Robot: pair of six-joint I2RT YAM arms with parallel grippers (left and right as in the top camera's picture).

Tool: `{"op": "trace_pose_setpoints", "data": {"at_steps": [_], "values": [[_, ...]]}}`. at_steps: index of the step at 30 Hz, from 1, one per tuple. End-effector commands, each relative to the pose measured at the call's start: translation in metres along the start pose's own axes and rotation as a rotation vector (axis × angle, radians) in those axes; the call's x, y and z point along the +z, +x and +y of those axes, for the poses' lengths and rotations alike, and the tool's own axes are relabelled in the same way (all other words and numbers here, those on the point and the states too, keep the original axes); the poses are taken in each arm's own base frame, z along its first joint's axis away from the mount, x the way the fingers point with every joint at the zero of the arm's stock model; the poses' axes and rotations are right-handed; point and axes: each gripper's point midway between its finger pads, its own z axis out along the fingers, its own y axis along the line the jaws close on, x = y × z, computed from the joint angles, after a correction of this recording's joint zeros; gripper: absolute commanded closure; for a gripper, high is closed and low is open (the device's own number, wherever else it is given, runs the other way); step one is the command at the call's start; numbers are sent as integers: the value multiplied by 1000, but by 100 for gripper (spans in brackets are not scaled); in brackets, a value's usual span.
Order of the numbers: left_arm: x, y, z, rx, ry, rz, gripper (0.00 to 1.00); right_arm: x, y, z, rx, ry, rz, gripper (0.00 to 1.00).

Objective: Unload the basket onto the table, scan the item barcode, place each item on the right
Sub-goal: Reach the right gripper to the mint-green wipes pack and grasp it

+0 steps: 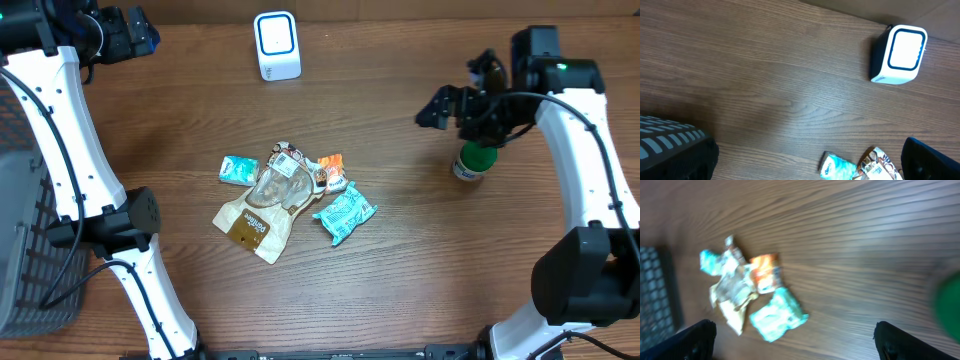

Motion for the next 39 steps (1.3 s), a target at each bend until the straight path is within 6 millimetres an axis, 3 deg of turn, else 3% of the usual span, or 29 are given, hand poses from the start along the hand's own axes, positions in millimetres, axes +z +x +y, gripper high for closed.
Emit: {"op": "trace_pose_setpoints", "data": {"at_steps": [1, 5, 9, 16, 20, 24, 31, 35, 39], "values": [[-21, -5, -2, -8, -3, -50, 0, 19, 21, 29, -47, -74, 77, 4], [-21, -5, -2, -8, -3, -50, 0, 50, 50, 49, -116, -66, 164, 24], [-21, -5, -2, -8, -3, -50, 1, 85, 74, 68, -133, -47, 209, 33], [-21, -5, -2, -8, -3, -50, 0, 141, 119, 97, -107, 115, 202, 33], [-21, -5, -2, -8, -3, -50, 0, 157, 138, 110, -122, 170, 189, 32], [-21, -5, -2, -8, -3, -50, 1, 177, 171, 125, -138, 140, 294, 32], [-21, -5, -2, -8, -3, -50, 0, 208, 195, 107, -65, 193, 404, 28], [-21, -5, -2, -8, -3, -50, 0, 202, 189, 96, -26, 218, 413, 28], [-21, -5, -2, -8, -3, -50, 1, 185, 180, 58, 24, 375, 405, 27]]}}
